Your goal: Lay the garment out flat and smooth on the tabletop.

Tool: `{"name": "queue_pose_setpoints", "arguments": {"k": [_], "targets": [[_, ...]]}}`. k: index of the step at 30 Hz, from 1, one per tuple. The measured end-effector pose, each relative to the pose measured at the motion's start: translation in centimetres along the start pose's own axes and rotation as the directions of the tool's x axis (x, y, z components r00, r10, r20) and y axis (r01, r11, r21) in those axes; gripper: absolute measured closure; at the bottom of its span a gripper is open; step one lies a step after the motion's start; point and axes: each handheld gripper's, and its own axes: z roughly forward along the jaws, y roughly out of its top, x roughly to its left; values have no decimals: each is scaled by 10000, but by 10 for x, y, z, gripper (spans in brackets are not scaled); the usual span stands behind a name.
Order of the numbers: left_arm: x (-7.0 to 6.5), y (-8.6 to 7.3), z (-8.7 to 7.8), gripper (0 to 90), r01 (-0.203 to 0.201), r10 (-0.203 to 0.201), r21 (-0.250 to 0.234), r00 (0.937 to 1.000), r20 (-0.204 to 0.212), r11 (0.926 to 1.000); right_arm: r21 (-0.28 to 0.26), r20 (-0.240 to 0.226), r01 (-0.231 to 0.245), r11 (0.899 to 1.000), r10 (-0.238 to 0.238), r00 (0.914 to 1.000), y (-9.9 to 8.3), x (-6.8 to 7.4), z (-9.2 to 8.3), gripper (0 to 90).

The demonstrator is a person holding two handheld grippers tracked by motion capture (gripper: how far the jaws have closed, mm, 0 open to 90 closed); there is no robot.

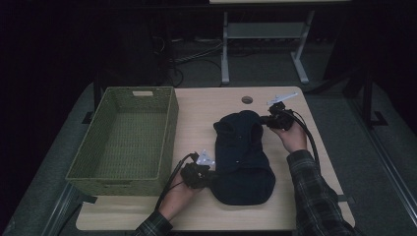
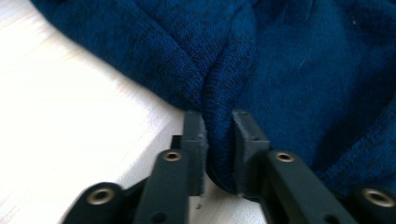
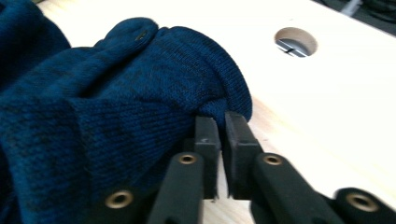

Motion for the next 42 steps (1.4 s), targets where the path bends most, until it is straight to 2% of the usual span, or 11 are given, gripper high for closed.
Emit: {"name": "queue_pose_setpoints", "arguments": {"k": [2, 5, 9, 11, 15, 18, 21, 25, 29, 33, 42], "targets": [[0, 2, -3, 694, -53, 53, -56, 10000, -30, 10000, -224, -101, -7, 9997, 5, 9999, -3, 2, -2, 712], [-1, 6, -12, 652, 57, -61, -522, 10000, -76, 9986, -652, -150, -182, 9977, 173, 9997, -11, 3, -14, 686], [1, 14, -22, 654, 108, -137, -1063, 9996, -262, 9943, -930, -513, -275, 9953, 228, 9984, -30, 5, -33, 739], [3, 17, -25, 664, 149, -187, -1224, 9994, -293, 9924, -823, -737, -222, 9964, 161, 9972, -39, 11, -40, 754], [5, 27, -28, 705, 63, -122, -1468, 9991, -395, 9891, -805, -998, 169, 9966, -249, 9947, -53, 26, -45, 818], [9, 36, -22, 794, -129, 29, -1409, 9975, -708, 9899, -590, -1106, 369, 9976, -432, 9929, -61, 37, -40, 855], [19, 42, -6, 857, -1, -103, -1133, 9958, -915, 9936, -186, -1320, 325, 9993, -347, 9906, -66, 43, -31, 875], [29, 43, 16, 877, 228, -296, -690, 9947, -983, 9974, 211, -1352, 481, 9986, -448, 9898, -72, 48, -18, 892], [33, 38, 32, 883, 141, -151, -106, 9945, -1032, 9998, 799, -1265, 677, 9945, -573, 9903, -82, 51, -6, 898], [31, 32, 35, 892, 89, -85, 40, 9954, -954, 10000, 800, -1261, 600, 9950, -496, 9908, -85, 51, -8, 898], [23, 20, 27, 895, 186, -186, 7, 9987, -482, 9998, 772, -1355, 530, 9956, -422, 9899, -98, 62, -20, 897]]}}
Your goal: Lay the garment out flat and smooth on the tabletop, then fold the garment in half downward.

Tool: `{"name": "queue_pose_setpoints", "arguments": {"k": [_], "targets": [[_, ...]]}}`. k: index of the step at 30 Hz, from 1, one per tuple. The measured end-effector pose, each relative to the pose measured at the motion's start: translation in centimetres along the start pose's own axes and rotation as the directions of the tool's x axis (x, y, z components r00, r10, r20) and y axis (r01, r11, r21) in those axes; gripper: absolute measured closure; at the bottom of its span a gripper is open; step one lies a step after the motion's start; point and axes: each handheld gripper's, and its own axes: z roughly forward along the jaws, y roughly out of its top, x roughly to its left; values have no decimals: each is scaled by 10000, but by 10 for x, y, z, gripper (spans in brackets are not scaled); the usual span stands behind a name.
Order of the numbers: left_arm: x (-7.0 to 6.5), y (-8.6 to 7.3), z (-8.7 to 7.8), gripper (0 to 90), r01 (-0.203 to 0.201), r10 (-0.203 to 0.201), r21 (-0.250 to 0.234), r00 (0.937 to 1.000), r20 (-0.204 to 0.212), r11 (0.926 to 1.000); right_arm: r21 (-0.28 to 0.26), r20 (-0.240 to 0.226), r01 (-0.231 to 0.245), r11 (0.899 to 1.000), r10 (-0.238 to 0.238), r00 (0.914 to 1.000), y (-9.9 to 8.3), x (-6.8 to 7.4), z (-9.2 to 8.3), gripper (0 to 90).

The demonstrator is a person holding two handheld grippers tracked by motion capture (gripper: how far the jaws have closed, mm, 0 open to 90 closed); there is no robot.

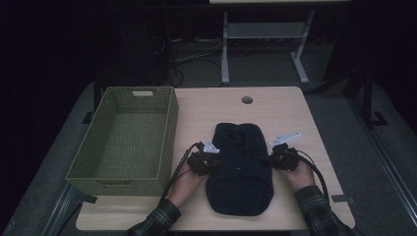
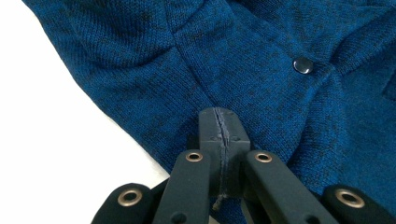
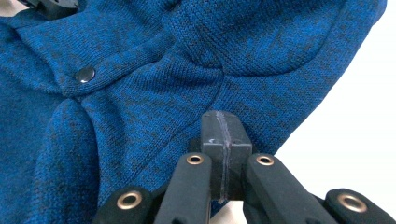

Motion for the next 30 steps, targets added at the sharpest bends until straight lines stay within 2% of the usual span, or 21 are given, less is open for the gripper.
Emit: {"name": "queue_pose_setpoints", "arguments": {"k": [5, 11, 14, 18, 24, 27, 30], "targets": [[-8, -5, -4, 895, -7, 7, -4, 9997, 226, 10000, -4, -7, 147, 9999, -147, 9999, -6, 8, -5, 896], [-18, -10, -8, 894, -75, 75, -11, 9983, 574, 10000, 41, -103, -34, 10000, 35, 9999, -11, 12, -9, 882], [-19, -11, -8, 892, -152, 150, 27, 9979, 629, 9999, 60, -10, 104, 9999, -104, 9999, -11, 12, -9, 880], [-18, -12, -9, 885, 37, -35, -25, 9969, 784, 10000, 77, -30, 36, 10000, -36, 10000, -10, 11, -9, 874], [-17, -11, -12, 820, 185, -175, -120, 9972, 732, 9998, -14, 4, 196, 9998, -196, 9998, -8, 10, -9, 823], [-15, -10, -14, 755, 228, -214, -199, 9974, 690, 9995, -174, -10, 104, 9998, -104, 9999, -7, 10, -12, 776], [-12, -7, -15, 677, 445, -419, -345, 9965, 717, 9984, -419, 40, 57, 9991, -55, 10000, -6, 9, -15, 729]]}}
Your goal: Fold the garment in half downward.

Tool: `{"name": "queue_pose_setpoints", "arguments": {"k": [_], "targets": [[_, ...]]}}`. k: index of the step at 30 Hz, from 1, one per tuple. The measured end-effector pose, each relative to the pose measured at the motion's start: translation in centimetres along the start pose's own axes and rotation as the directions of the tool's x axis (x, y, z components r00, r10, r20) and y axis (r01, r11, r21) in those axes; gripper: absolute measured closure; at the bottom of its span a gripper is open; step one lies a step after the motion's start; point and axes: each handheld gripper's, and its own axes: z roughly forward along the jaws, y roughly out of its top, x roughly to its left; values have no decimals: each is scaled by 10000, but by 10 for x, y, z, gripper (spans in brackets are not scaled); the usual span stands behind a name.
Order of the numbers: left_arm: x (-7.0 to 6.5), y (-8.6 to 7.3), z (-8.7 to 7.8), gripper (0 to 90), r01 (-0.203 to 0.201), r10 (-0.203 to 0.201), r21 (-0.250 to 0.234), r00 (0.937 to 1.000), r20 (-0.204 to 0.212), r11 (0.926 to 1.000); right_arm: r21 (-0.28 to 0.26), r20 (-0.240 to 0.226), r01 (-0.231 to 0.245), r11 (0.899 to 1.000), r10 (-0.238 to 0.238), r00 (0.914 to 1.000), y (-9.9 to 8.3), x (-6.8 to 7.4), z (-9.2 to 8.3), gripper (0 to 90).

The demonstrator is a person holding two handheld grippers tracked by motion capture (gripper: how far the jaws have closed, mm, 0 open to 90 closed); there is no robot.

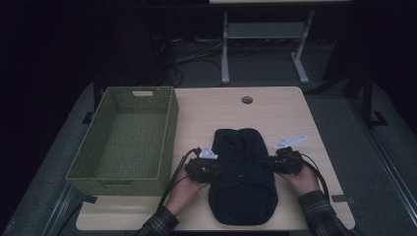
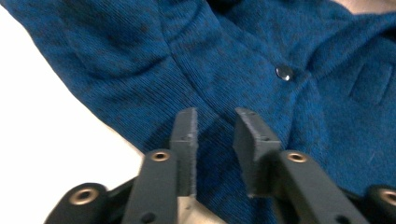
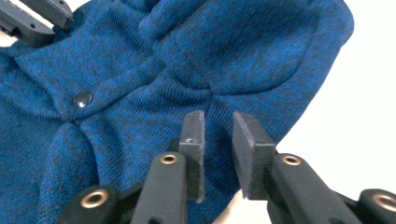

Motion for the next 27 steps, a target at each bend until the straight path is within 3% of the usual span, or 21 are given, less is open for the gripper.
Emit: {"name": "queue_pose_setpoints", "arguments": {"k": [5, 7, 10, 13, 16, 19, 20, 23, 27], "targets": [[8, 9, -3, 593, 69, -71, -208, 10000, -56, 9998, -395, 100, -90, 9992, 94, 9999, 3, -4, -5, 665], [10, 14, -4, 576, 94, -97, -330, 9999, -101, 9994, -234, 208, -90, 9997, 95, 9997, 8, -7, -7, 646], [15, 25, -6, 558, 60, -76, -498, 9994, -325, 9987, -532, 252, -159, 9985, 173, 9995, 13, -10, -11, 643], [22, 35, -9, 549, 62, -113, -822, 9980, -617, 9966, -441, 269, -178, 9989, 190, 9995, 19, -15, -12, 624], [31, 45, -11, 550, 186, -270, -1141, 9970, -727, 9933, -706, 236, -261, 9972, 278, 9993, 24, -19, -14, 622], [40, 55, -11, 550, 253, -392, -1459, 9949, -933, 9890, -602, 260, -247, 9979, 263, 9993, 31, -25, -13, 610], [43, 57, -11, 550, 267, -419, -1499, 9942, -989, 9883, -820, 250, -276, 9962, 297, 9992, 33, -26, -14, 611], [54, 64, -10, 549, 422, -619, -1680, 9916, -1139, 9849, -674, 323, -250, 9974, 272, 9991, 38, -30, -13, 596], [68, 72, -9, 550, 558, -824, -1853, 9869, -1389, 9811, -968, 326, -301, 9948, 334, 9989, 42, -36, -13, 594]]}}
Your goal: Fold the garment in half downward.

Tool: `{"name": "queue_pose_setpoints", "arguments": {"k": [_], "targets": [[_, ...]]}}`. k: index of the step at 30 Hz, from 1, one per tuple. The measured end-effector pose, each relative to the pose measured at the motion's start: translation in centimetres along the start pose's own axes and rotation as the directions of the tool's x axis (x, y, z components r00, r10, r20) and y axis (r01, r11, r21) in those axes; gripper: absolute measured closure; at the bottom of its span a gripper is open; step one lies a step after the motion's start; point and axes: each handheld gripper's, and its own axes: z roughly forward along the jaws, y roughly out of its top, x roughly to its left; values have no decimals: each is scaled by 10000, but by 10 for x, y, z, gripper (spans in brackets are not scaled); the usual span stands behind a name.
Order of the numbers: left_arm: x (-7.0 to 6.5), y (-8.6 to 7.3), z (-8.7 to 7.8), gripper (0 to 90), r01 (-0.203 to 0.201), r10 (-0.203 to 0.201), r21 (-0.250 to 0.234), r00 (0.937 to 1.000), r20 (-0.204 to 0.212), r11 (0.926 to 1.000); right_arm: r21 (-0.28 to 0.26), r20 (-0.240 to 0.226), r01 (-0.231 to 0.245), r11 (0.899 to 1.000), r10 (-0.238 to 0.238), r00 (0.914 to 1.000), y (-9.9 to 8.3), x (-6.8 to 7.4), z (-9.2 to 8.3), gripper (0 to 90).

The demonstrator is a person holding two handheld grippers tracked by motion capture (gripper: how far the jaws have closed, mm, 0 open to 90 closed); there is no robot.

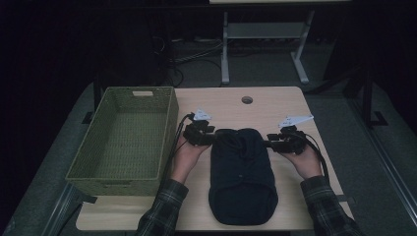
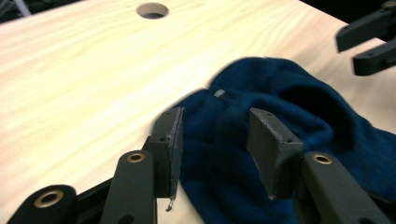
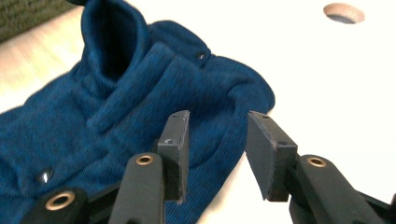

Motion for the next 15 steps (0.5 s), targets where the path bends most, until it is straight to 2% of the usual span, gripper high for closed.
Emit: {"name": "queue_pose_setpoints", "arguments": {"k": [1, 4, 6, 8, 15], "targets": [[2, 1, 1, 550, 45, -45, 35, 10000, -35, 10000, 57, -78, -127, 9999, 127, 9999, 2, -3, 1, 586], [9, 6, 9, 550, 59, -56, 155, 9998, -202, 9999, 86, -28, -101, 9999, 102, 9999, 7, -7, 3, 585], [14, 9, 16, 551, 220, -214, 248, 9995, -246, 9995, -91, -9, -137, 9999, 137, 9999, 11, -10, 4, 586], [17, 10, 21, 551, 279, -270, 334, 9993, -276, 9991, 11, 13, -172, 9999, 172, 9999, 17, -14, 7, 581], [24, 6, 42, 546, 364, -340, 850, 9990, -301, 9957, -122, -137, -374, 9992, 372, 9992, 32, -25, 18, 574]]}}
